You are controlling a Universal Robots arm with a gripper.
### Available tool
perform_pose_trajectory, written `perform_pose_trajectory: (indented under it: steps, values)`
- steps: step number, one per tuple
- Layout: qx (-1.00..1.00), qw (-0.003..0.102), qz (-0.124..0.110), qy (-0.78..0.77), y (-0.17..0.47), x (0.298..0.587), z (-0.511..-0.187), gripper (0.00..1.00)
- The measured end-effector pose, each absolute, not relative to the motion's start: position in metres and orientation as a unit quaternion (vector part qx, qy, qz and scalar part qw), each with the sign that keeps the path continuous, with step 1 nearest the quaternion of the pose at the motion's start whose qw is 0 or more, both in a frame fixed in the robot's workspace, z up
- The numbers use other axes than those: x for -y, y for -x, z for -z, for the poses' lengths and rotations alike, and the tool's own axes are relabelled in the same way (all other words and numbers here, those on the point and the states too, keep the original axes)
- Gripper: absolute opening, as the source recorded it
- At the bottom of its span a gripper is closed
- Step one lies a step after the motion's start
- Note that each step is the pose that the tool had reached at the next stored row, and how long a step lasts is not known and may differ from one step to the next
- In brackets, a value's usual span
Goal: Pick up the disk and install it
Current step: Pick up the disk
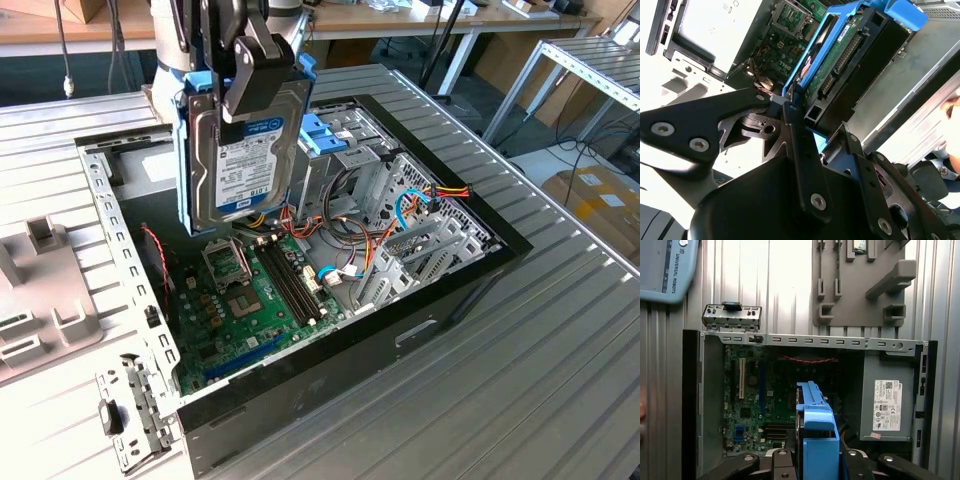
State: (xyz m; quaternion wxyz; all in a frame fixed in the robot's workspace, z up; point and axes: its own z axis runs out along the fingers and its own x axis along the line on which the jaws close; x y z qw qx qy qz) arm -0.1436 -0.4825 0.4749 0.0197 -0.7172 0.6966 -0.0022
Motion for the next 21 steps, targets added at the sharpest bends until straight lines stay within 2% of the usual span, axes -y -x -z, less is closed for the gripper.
perform_pose_trajectory:
  steps: [4,21]
  values:
    - [-0.697,0.019,0.003,0.717,0.131,0.491,-0.474,0.37]
    - [-0.697,0.019,0.003,0.717,0.119,0.495,-0.473,0.37]
